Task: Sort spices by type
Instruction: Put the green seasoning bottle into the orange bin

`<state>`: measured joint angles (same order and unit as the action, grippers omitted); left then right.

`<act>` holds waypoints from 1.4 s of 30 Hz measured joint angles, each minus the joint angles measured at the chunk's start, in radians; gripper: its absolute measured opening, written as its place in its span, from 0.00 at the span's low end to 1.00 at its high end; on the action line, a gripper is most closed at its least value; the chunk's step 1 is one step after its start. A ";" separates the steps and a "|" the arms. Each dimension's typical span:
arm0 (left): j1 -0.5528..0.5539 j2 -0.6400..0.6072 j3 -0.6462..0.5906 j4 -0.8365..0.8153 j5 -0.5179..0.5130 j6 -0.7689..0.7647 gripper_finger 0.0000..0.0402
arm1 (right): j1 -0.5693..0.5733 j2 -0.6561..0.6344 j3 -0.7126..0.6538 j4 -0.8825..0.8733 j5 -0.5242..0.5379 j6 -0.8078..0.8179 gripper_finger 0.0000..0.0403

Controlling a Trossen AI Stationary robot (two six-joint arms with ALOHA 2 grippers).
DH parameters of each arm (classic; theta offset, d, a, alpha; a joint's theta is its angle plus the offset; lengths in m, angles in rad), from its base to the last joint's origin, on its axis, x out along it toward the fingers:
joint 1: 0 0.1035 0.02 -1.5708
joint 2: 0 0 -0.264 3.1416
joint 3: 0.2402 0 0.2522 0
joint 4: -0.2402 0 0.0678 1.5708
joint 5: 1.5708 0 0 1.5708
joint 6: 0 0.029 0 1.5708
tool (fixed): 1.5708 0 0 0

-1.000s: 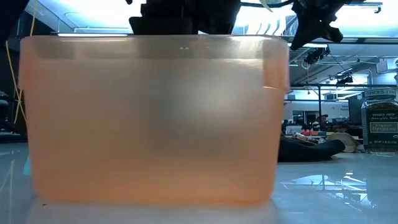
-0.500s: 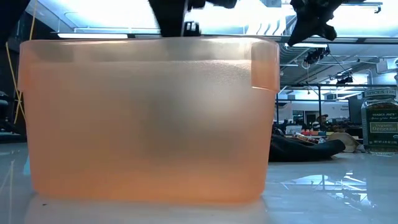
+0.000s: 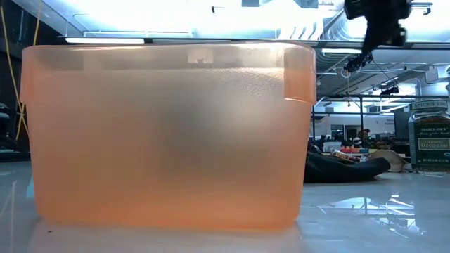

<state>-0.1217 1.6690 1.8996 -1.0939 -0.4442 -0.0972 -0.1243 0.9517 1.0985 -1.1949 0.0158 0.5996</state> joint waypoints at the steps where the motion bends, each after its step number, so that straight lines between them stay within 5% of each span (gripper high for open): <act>1: 0.033 -0.045 -0.069 0.046 0.020 0.015 0.83 | 0.021 0.002 0.000 -0.013 0.000 0.032 0.00; 9: 0.257 -0.399 -0.731 0.645 0.410 -0.065 0.83 | 0.180 0.025 0.000 -0.032 0.012 0.429 0.00; 15: 0.279 -0.511 -1.009 0.961 0.498 -0.227 0.83 | 0.279 0.130 0.000 -0.090 0.026 0.630 0.00; 25: 0.268 -0.522 -1.060 1.042 0.515 -0.238 0.83 | 0.271 0.288 0.000 -0.149 -0.012 0.498 0.07; 36: 0.281 -0.522 -1.059 1.044 0.538 -0.319 0.83 | 0.223 0.299 0.000 -0.316 0.008 0.494 0.66; 42: 0.281 -0.522 -1.060 1.048 0.528 -0.358 0.83 | 0.230 0.299 0.000 -0.253 0.069 0.210 0.78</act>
<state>0.1596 1.1473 0.8401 -0.0459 0.0836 -0.4554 0.1055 1.2503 1.0981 -1.4484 0.0846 0.8092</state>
